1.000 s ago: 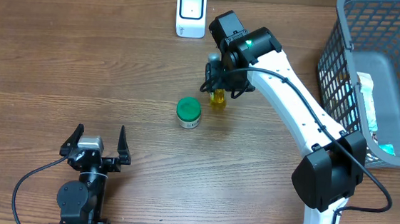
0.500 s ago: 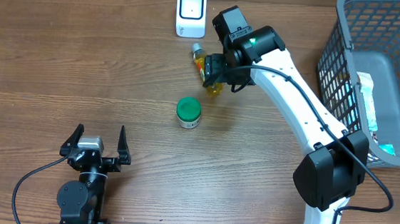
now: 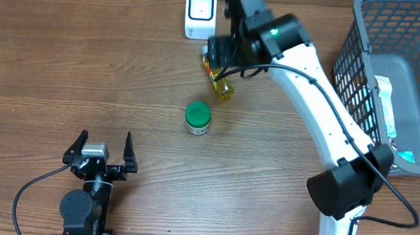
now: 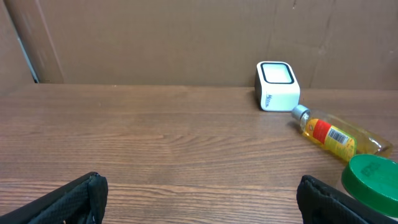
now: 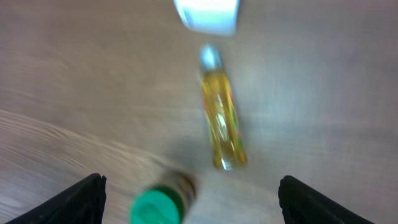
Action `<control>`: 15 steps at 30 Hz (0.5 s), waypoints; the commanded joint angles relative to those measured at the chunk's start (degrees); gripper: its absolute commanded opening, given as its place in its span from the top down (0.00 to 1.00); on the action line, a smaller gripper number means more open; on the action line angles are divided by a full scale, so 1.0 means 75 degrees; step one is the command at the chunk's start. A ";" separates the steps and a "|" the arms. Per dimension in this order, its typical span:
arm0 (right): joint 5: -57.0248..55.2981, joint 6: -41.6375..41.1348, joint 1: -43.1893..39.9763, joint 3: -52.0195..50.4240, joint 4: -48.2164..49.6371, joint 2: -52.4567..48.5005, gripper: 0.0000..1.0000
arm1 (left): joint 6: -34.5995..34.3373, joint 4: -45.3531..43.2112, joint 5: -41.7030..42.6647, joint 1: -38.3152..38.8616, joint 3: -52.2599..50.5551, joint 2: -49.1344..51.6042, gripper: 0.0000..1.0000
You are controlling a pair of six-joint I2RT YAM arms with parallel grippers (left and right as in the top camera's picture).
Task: Scan the item barcode
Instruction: 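Hold the yellow bottle in front of the white scanner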
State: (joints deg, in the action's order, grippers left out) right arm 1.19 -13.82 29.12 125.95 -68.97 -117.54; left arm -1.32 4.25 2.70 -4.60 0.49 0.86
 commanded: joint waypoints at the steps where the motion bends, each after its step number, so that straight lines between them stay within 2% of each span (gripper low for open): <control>1: 0.0003 0.0597 -0.0064 0.0612 0.0128 0.0096 0.14 | 0.0009 0.0006 -0.0041 -0.0041 -0.0029 -0.0073 0.00; 5: -0.0341 0.1084 -0.0064 0.0606 0.0656 -0.0143 0.15 | 0.0006 0.0006 -0.0041 -0.0041 -0.0029 -0.0073 0.01; 8: -0.0831 0.1157 -0.0064 0.0603 0.1195 -0.0565 0.15 | 0.0009 0.0006 -0.0041 -0.0041 -0.0029 -0.0073 0.00; 15: -0.0866 0.1262 -0.0064 0.0603 0.2416 -0.1810 0.15 | 0.0009 0.0006 -0.0041 -0.0041 -0.0029 -0.0073 0.01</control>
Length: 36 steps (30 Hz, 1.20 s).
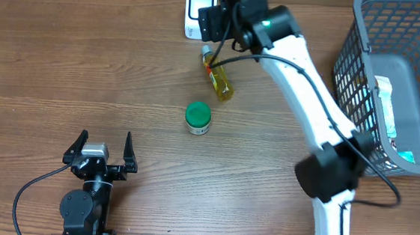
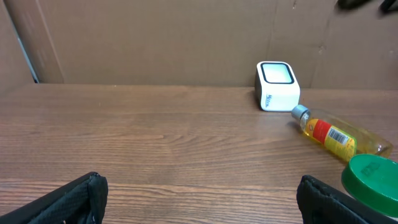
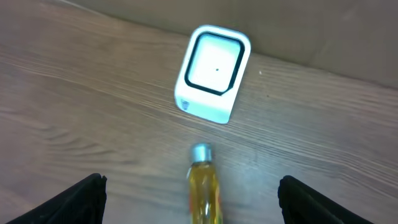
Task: Scan the item barcode
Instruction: 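Hold the yellow bottle in front of the white scanner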
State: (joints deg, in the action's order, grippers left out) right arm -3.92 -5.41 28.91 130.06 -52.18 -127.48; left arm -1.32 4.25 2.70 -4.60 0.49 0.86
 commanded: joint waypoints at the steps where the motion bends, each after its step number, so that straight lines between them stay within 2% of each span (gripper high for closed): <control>1: -0.0184 0.0140 -0.0035 0.0052 0.0306 -0.0638 0.15 | 0.0009 0.0006 -0.0041 -0.0041 -0.0029 -0.0073 0.00; 6: -0.0187 0.0143 0.0009 0.0052 0.0831 -0.1405 0.16 | 0.0006 0.0006 -0.0041 -0.0041 -0.0029 -0.0073 0.01; 9: -0.0187 0.0140 0.0009 0.0052 0.0976 -0.1746 0.21 | 0.0009 0.0006 -0.0041 -0.0041 -0.0029 -0.0073 0.00; 15: -0.0119 0.0131 0.0009 0.0052 0.0691 -0.2092 0.38 | 0.0006 0.0006 -0.0041 -0.0041 -0.0029 -0.0073 0.00; 24: -0.0035 0.0134 0.0044 -0.0035 0.0510 -0.2401 0.38 | 0.0006 0.0006 -0.0041 -0.0041 -0.0029 -0.0073 0.00; 26: -0.0041 0.0131 0.0044 -0.0061 0.0297 -0.2398 0.38 | 0.0009 0.0006 -0.0041 -0.0041 -0.0029 -0.0073 0.00; 36: -0.0038 0.0096 0.0026 0.0029 -0.1553 -0.2040 0.57 | 0.0009 0.0006 -0.0041 -0.0041 -0.0029 -0.0073 0.00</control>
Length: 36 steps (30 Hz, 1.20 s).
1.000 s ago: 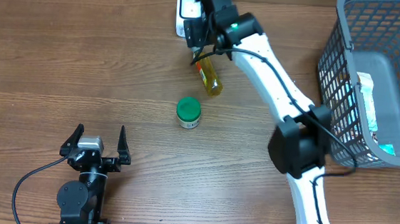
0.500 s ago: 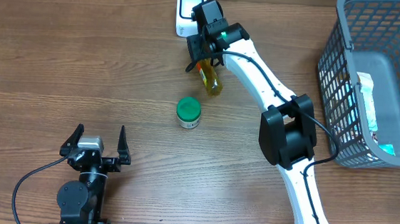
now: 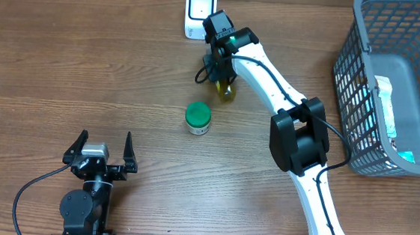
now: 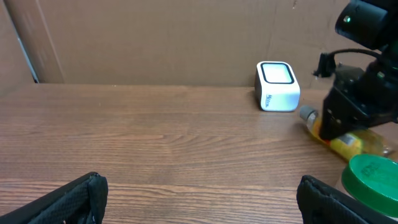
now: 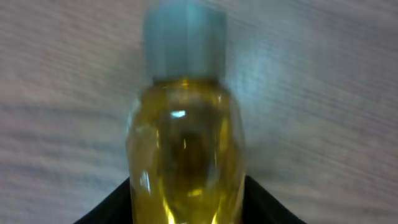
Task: Scan the item barcode
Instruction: 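Hold the yellow bottle in front of the white scanner, then lower the bottle upright onto the table beside the jar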
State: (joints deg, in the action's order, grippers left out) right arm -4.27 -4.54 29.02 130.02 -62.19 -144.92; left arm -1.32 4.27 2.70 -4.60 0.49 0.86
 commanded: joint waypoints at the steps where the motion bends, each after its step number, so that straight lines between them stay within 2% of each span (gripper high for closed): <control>1: 0.0009 -0.0055 0.0015 0.0035 -0.0382 0.0312 0.57 | 0.0006 0.0003 -0.0041 -0.0041 -0.0029 -0.0073 0.01; 9: 0.0009 -0.1003 -0.0038 0.0032 -0.1903 0.0379 0.58 | 0.0006 0.0003 -0.0041 -0.0041 -0.0029 -0.0073 0.00; 13: 0.0187 -0.1055 -0.0035 0.0032 -0.2699 0.0379 0.57 | 0.0009 0.0003 -0.0041 -0.0041 -0.0029 -0.0073 0.00; 18: 0.0379 -0.1049 -0.0035 0.0035 -0.3416 0.0391 0.44 | 0.0006 0.0003 -0.0041 -0.0041 -0.0029 -0.0073 0.00; 22: 0.0163 -0.1014 -0.0178 0.0446 -0.3360 0.0472 0.32 | 0.0009 0.0003 -0.0041 -0.0041 -0.0029 -0.0073 0.00; 27: 0.0117 -0.0991 -0.0417 0.2224 -0.3191 0.0472 0.18 | 0.0009 0.0003 -0.0041 -0.0041 -0.0029 -0.0073 0.01; 31: -0.0117 -0.0927 -0.0522 0.3086 -0.2448 0.0472 0.14 | 0.0006 0.0003 -0.0041 -0.0041 -0.0029 -0.0073 0.00; 36: -0.0140 -0.0758 -0.0522 0.2815 -0.1935 0.0402 0.14 | 0.0009 0.0003 -0.0041 -0.0041 -0.0029 -0.0073 0.00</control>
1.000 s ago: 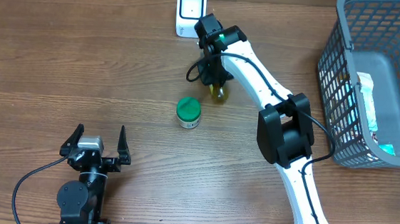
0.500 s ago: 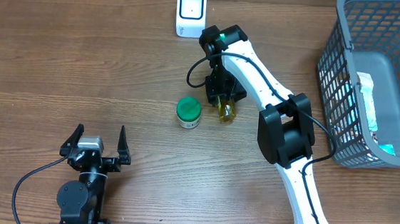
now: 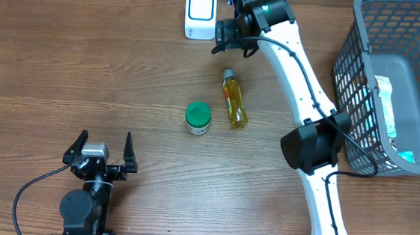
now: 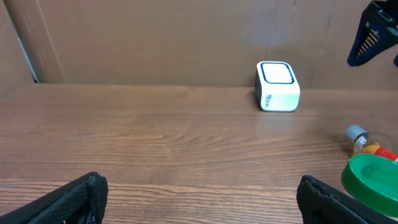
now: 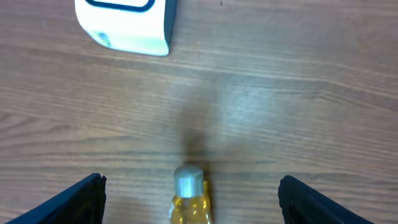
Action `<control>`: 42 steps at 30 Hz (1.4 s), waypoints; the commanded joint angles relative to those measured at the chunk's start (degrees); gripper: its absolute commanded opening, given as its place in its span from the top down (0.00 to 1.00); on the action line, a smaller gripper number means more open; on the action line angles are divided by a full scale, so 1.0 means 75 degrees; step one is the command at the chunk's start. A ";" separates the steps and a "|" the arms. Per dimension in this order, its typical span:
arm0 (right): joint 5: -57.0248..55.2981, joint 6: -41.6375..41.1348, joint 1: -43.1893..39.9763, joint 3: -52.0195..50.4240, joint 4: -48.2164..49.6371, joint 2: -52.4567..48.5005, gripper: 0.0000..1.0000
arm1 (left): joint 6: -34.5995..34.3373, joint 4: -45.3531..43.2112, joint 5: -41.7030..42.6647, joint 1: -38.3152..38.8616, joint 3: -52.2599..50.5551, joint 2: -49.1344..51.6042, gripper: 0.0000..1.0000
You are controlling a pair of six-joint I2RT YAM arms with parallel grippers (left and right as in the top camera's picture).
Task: Scan the item barcode
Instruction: 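Lower the bottle upright onto the table beside the jar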
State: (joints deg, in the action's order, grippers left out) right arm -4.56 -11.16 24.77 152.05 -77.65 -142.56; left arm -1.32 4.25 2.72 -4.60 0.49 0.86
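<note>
A small bottle of yellow liquid (image 3: pixel 234 101) lies on its side on the wooden table, grey cap (image 5: pixel 188 181) towards the white scanner (image 3: pixel 200 13). In the left wrist view only its cap end (image 4: pixel 357 135) shows, behind a green lid. My right gripper (image 3: pixel 230 38) hangs open above the table between scanner and bottle, holding nothing; in its own view (image 5: pixel 191 183) the cap lies below the wide gap and the scanner (image 5: pixel 124 23) sits at the top left. My left gripper (image 3: pixel 103 149) rests open at the front left (image 4: pixel 199 190), far from both.
A jar with a green lid (image 3: pixel 197 118) stands just left of the bottle, also at the left wrist view's right edge (image 4: pixel 372 177). A grey mesh basket (image 3: pixel 351 65) holding packets fills the far right. A cardboard wall (image 4: pixel 186 37) backs the table.
My right gripper was down close around the bottle near the scanner; now it is raised and open, and the bottle lies free, farther right and nearer the front. The left arm has not moved.
The bottle lay slanted just below the scanner, my right gripper open above it. Then the gripper hung over the scanner and cap. Then it was low around the bottle. Now the bottle lies beside the green-lidded jar and the gripper is up again, open.
</note>
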 commanded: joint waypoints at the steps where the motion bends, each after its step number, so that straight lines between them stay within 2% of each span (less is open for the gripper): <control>1: -0.0105 0.0125 0.0044 -0.0265 0.0233 0.0061 0.14 | 0.0009 0.0006 -0.0044 -0.0041 -0.0029 -0.0073 0.00; 5: -0.0102 0.0125 0.0044 -0.0903 0.0606 0.0017 0.15 | 0.0009 0.0006 -0.0044 -0.0041 -0.0029 -0.0073 0.01; 18: 0.0105 0.0125 0.0044 -0.2547 0.1495 0.0006 0.38 | 0.0009 0.0006 -0.0044 -0.0041 -0.0029 -0.0073 0.00; 22: 0.0140 0.0125 0.0047 -0.2923 0.1746 0.0003 0.40 | 0.0009 0.0006 -0.0044 -0.0041 -0.0029 -0.0073 0.00; 29: 0.0452 0.0122 0.0047 -0.3174 0.1772 0.0003 0.41 | 0.0009 0.0006 -0.0044 -0.0041 -0.0029 -0.0073 0.00; 33: 0.0452 0.0122 0.0047 -0.3174 0.1693 0.0003 0.51 | 0.0006 0.0006 -0.0044 -0.0041 -0.0029 -0.0073 0.01; 38: 0.0452 0.0122 0.0047 -0.3174 0.1489 0.0003 0.55 | 0.0009 0.0006 -0.0044 -0.0041 -0.0029 -0.0073 0.00; 42: 0.0452 0.0117 0.0047 -0.3174 0.1475 0.0003 0.64 | 0.0009 0.0006 -0.0044 -0.0041 -0.0029 -0.0073 0.00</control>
State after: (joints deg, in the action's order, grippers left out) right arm -1.45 -10.35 24.88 128.44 -66.57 -142.58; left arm -1.32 4.25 2.70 -4.60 0.49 0.86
